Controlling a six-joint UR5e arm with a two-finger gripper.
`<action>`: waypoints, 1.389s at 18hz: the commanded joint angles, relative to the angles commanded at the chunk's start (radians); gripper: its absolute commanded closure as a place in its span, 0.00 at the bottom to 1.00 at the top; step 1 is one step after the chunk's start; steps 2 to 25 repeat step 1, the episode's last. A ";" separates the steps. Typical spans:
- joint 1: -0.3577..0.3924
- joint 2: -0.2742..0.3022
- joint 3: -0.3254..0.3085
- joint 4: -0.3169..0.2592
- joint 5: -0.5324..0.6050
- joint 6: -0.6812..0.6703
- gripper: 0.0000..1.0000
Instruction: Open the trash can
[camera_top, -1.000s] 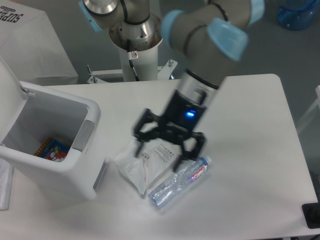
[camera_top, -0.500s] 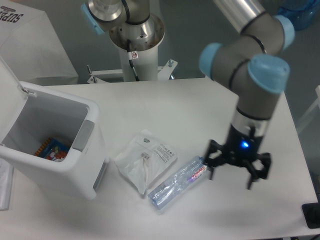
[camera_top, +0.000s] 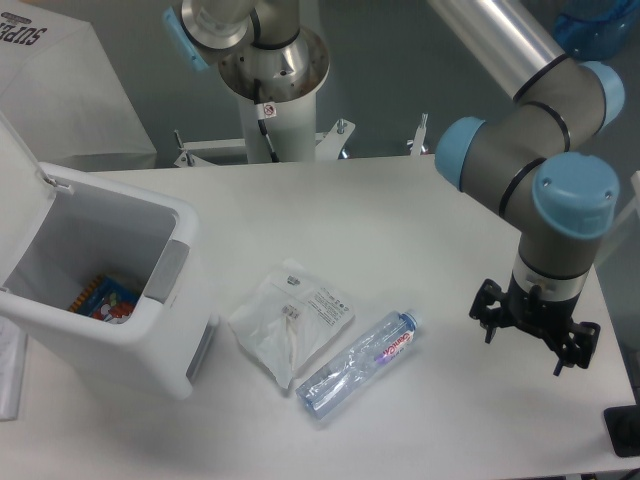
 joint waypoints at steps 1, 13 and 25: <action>-0.017 0.000 -0.003 0.003 0.015 -0.002 0.00; -0.017 0.000 -0.003 0.003 0.015 -0.002 0.00; -0.017 0.000 -0.003 0.003 0.015 -0.002 0.00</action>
